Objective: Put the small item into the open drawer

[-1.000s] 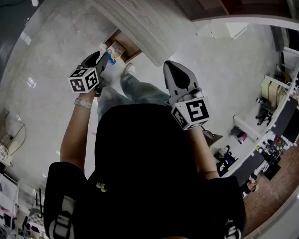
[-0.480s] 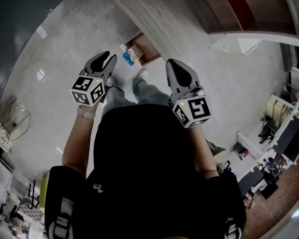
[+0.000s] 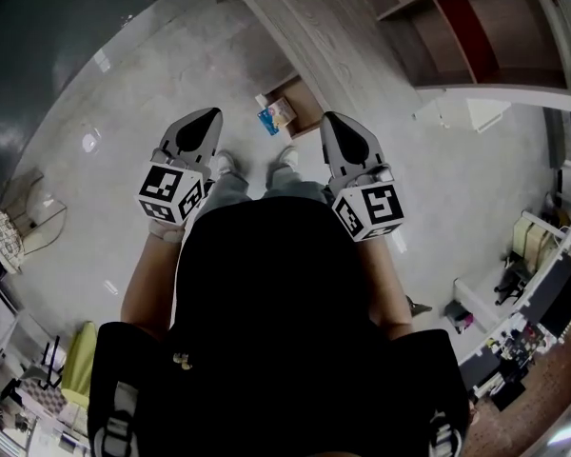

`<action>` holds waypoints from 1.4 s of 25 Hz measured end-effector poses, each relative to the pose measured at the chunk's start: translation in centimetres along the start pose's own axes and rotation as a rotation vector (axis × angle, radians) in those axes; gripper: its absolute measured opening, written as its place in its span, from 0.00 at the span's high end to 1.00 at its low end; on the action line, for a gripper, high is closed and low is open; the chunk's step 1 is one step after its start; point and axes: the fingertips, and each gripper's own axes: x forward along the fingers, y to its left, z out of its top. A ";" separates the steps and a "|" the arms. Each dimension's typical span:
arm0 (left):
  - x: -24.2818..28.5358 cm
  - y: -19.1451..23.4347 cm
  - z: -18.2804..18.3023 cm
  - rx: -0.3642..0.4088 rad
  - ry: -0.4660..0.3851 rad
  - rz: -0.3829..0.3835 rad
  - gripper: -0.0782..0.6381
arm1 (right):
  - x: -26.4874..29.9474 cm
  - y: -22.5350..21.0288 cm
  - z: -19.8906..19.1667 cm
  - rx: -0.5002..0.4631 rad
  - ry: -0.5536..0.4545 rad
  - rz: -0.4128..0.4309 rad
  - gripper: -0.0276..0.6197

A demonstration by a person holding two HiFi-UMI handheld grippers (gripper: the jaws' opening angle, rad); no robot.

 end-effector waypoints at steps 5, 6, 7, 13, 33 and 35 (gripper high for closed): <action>-2.1 -0.8 1.8 0.100 -0.016 0.019 0.89 | 0.9 0.9 0.3 -0.003 -0.010 0.038 0.94; -2.4 -1.1 2.1 0.121 -0.020 0.015 0.89 | 1.0 1.1 0.4 -0.004 -0.010 0.048 0.94; -2.6 -1.4 2.5 0.142 -0.023 0.011 0.89 | 1.2 1.2 0.4 -0.006 -0.009 0.058 0.94; -4.5 -1.7 5.0 0.154 -0.096 0.022 0.89 | 2.2 2.7 0.7 -0.027 -0.015 0.130 0.94; -5.9 -1.0 8.2 0.018 -0.195 0.057 0.89 | 3.2 4.8 2.3 -0.115 -0.038 0.240 0.94; -5.8 -0.6 8.2 0.017 -0.196 0.065 0.89 | 3.3 4.5 2.4 -0.122 -0.036 0.235 0.94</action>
